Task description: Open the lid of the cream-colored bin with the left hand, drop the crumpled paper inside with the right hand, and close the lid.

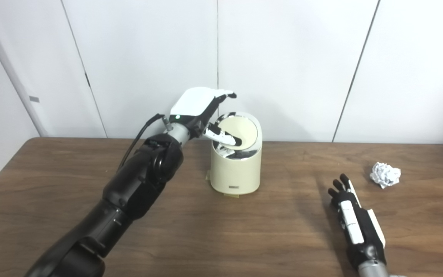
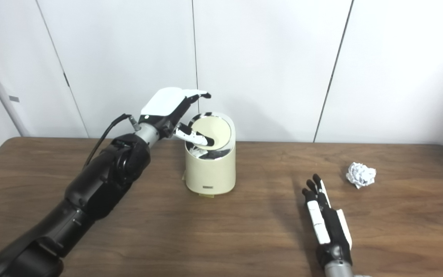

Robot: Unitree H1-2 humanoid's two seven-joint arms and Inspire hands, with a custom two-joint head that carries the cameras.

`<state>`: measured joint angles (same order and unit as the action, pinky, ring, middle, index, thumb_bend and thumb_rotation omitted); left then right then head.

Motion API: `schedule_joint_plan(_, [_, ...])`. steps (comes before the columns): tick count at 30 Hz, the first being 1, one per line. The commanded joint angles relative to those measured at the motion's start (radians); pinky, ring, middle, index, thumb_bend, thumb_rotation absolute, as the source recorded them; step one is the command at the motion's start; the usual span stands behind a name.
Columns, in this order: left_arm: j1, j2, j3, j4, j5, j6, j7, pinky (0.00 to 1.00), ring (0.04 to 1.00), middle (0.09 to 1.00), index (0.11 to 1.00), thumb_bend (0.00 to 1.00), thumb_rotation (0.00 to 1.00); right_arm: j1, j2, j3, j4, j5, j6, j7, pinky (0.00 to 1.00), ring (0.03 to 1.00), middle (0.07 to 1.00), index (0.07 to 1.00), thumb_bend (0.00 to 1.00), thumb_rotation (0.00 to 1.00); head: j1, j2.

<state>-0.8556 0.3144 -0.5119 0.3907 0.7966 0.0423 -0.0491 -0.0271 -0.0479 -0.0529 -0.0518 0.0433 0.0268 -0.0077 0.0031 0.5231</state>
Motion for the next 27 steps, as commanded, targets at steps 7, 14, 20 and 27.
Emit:
schedule_joint_plan(7, [0.017, 0.009, 0.050, -0.061, -0.021, 0.007, -0.045, 0.79, 0.897, 0.890, 0.901, 0.83, 0.03, 0.001, 0.012, 0.001, -0.004, 0.014, -0.027, 0.003, 0.97, 0.943, 0.974, 1.000, 0.62, 0.86, 0.001, 0.007])
schedule_joint_plan(14, [0.192, -0.087, 0.412, -0.189, -0.468, 0.036, -0.065, 0.80, 0.855, 0.851, 0.869, 0.61, 0.27, -0.005, 0.014, 0.001, -0.013, 0.024, -0.010, 0.007, 0.97, 0.948, 0.973, 1.000, 0.60, 0.86, -0.009, 0.016])
schedule_joint_plan(20, [0.367, -0.116, 0.552, -0.348, -0.625, 0.028, -0.045, 0.85, 0.863, 0.868, 0.893, 0.51, 0.58, -0.005, 0.009, -0.006, -0.016, 0.031, 0.000, 0.009, 0.98, 0.948, 0.971, 1.000, 0.59, 0.86, -0.005, 0.017])
schedule_joint_plan(27, [0.533, -0.133, 0.617, -0.472, -0.709, 0.027, -0.020, 0.82, 0.866, 0.875, 0.917, 0.44, 0.63, -0.009, -0.004, -0.005, -0.010, 0.030, 0.001, 0.013, 0.97, 0.942, 0.966, 1.000, 0.58, 0.87, -0.005, 0.020])
